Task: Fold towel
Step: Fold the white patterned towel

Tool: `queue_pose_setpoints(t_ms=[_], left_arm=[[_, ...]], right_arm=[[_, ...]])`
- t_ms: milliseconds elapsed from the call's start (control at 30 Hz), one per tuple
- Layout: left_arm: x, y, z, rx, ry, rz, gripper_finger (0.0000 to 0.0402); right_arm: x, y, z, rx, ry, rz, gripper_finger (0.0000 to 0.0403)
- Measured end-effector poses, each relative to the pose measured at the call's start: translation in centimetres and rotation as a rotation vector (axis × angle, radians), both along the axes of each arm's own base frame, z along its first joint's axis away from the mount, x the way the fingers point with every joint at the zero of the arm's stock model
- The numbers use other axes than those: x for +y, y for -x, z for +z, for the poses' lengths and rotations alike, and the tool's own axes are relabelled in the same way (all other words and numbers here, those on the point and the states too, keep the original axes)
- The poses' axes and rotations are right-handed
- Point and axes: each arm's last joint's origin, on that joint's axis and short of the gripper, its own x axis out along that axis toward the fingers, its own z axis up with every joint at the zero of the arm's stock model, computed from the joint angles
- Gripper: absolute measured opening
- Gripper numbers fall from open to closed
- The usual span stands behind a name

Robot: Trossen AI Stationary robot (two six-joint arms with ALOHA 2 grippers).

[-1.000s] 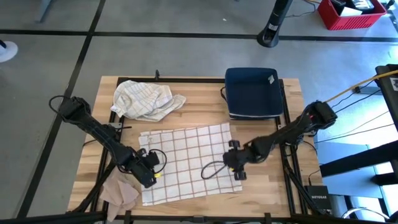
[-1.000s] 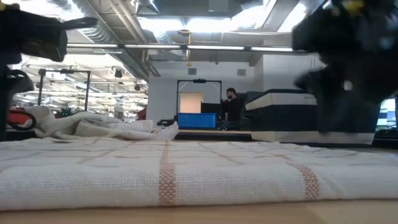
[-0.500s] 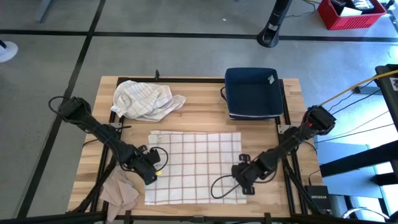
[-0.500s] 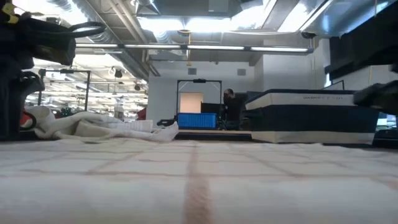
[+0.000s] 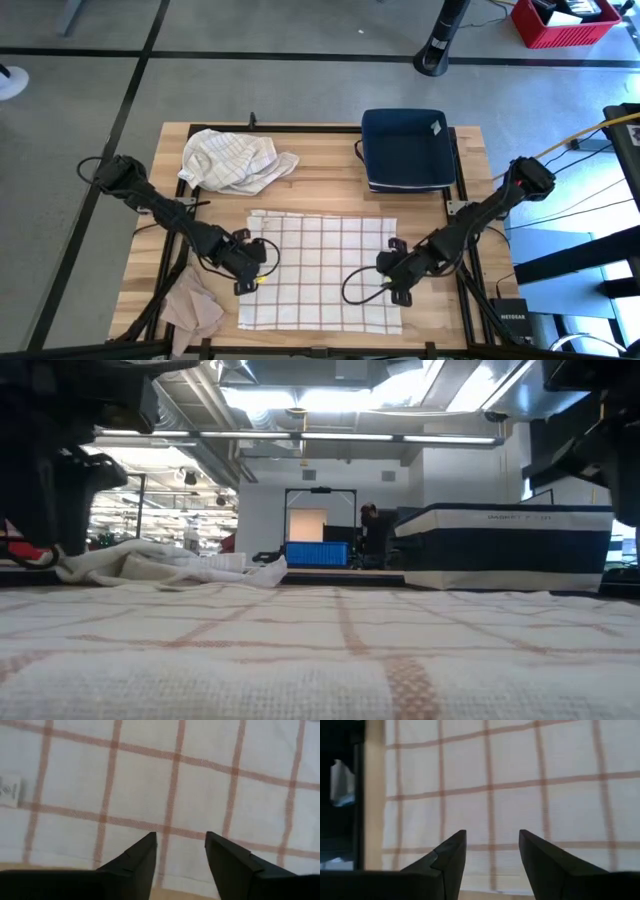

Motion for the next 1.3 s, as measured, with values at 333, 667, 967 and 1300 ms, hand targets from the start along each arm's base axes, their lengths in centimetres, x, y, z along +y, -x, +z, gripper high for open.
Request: queue_pose_setpoints(t_ms=[333,667,967,1300], left_arm=[[0.1,0.2,-2.5,0.094,-0.081,-0.126,0.0226],[0.5,-0.7,-4.6,0.202,-0.075,-0.155,0.0201],[0.6,-0.6,-4.6,0.206,-0.067,-0.14,0.0187],[0.6,-0.5,-4.7,0.21,-0.065,-0.133,0.0186]], right_arm=[[-0.9,0.4,-0.7,0.001,0.161,-0.018,0.0233],[-0.9,0.3,-0.7,-0.033,0.212,0.023,0.0234],[-0.6,0.0,-1.6,0.002,0.229,0.052,0.0234],[-0.5,-0.2,-4.7,0.135,0.277,0.105,0.0234]])
